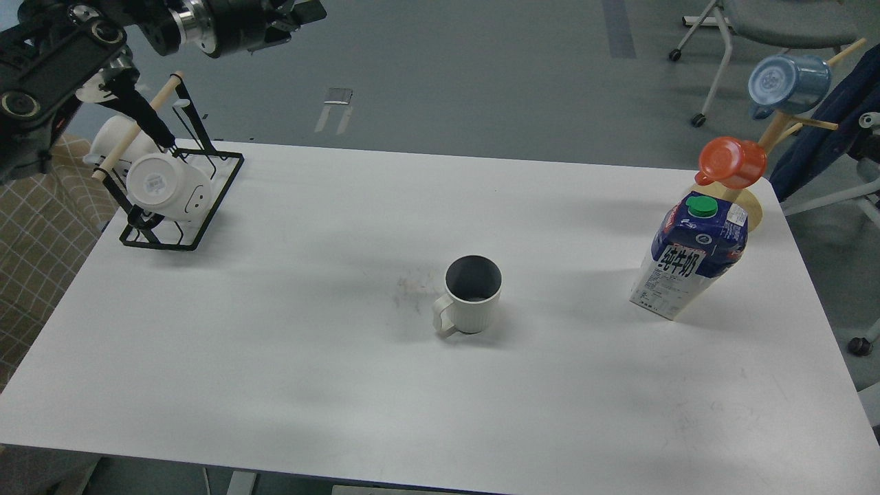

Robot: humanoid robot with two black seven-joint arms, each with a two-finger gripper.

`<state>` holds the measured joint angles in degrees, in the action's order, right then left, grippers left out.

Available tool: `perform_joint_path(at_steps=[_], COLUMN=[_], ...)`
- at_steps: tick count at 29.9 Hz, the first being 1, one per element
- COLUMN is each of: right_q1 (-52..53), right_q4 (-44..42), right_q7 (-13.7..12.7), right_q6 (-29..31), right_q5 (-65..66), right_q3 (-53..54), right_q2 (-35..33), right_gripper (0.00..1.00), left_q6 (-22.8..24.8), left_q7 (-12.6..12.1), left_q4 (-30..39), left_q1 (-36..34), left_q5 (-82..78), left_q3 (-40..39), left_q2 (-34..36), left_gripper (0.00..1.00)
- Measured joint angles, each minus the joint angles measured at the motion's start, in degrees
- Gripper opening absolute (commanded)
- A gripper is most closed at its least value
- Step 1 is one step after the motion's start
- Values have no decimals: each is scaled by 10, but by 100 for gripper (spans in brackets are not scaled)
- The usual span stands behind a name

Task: Place cup and milk with both arms

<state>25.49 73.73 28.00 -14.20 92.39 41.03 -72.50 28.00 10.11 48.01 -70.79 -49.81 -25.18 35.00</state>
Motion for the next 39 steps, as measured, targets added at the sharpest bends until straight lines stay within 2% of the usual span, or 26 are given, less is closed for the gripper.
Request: perform_joint_path(at_steps=[6, 10, 26, 39], right_q1=[-64, -79, -58, -32], right_q4=[0, -2, -78, -120], right_q7=[0, 0, 0, 0], right_q6=[-84, -114, -121, -136], right_q5=[47, 79, 192, 206], right_q3=[-17, -46, -55, -55], right_q2=[6, 24, 166, 235], right_gripper=[100, 100, 100, 100], left_q6=[0, 0, 0, 0], left_q7=[0, 0, 1, 1], left_q4=[0, 0, 0, -1], left_q1=[10, 17, 28, 29], left_q5=[0, 0, -2, -2], left_q3=[0, 0, 0, 0], left_q2=[-3, -2, -1, 1], left_gripper=[98, 98, 98, 98])
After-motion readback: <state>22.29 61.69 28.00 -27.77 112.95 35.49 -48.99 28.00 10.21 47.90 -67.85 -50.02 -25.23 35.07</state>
